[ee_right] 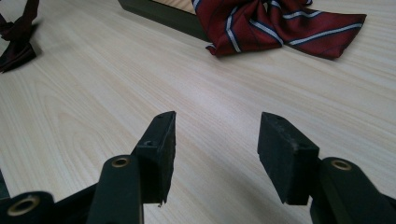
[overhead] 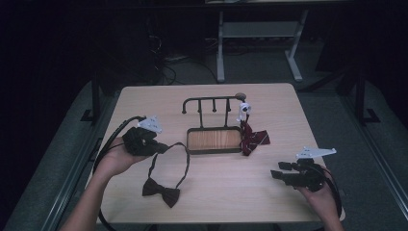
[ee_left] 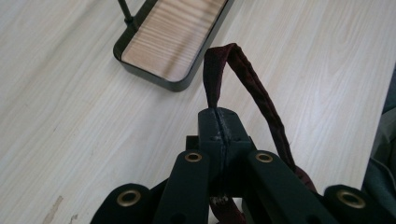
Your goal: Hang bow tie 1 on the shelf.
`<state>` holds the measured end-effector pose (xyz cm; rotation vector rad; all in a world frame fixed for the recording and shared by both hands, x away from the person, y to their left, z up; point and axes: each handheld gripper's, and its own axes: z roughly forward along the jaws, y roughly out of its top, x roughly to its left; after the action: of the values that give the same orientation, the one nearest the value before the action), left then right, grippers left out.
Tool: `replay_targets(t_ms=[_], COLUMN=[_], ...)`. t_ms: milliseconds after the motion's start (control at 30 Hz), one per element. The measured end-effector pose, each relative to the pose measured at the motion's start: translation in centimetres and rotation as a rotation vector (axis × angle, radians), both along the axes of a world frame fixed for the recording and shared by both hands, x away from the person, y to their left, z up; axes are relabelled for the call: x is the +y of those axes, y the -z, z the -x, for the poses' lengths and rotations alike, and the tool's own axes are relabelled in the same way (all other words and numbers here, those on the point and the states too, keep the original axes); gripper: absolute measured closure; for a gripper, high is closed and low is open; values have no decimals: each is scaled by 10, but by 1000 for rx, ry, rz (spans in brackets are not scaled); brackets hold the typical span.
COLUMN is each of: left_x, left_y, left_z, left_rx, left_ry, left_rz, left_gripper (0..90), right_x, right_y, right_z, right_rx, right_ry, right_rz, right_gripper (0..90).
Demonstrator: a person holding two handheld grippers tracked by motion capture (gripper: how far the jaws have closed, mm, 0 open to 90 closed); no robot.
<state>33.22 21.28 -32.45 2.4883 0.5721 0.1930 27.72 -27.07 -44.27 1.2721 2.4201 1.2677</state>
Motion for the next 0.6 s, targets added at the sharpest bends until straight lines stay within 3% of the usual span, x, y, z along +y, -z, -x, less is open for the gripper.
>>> replay_targets(t_ms=[233,600], left_x=[0,-4], left_y=[-9,-24], left_z=[1,2], left_rx=[0,-16], left_ry=[13,33], left_rz=[28,38], left_gripper=[896,896], right_x=[0,-1], right_y=[0,0], right_z=[0,0], right_rx=[0,-1], right_ry=[0,1], right_rz=[-1,0], right_gripper=[466,466])
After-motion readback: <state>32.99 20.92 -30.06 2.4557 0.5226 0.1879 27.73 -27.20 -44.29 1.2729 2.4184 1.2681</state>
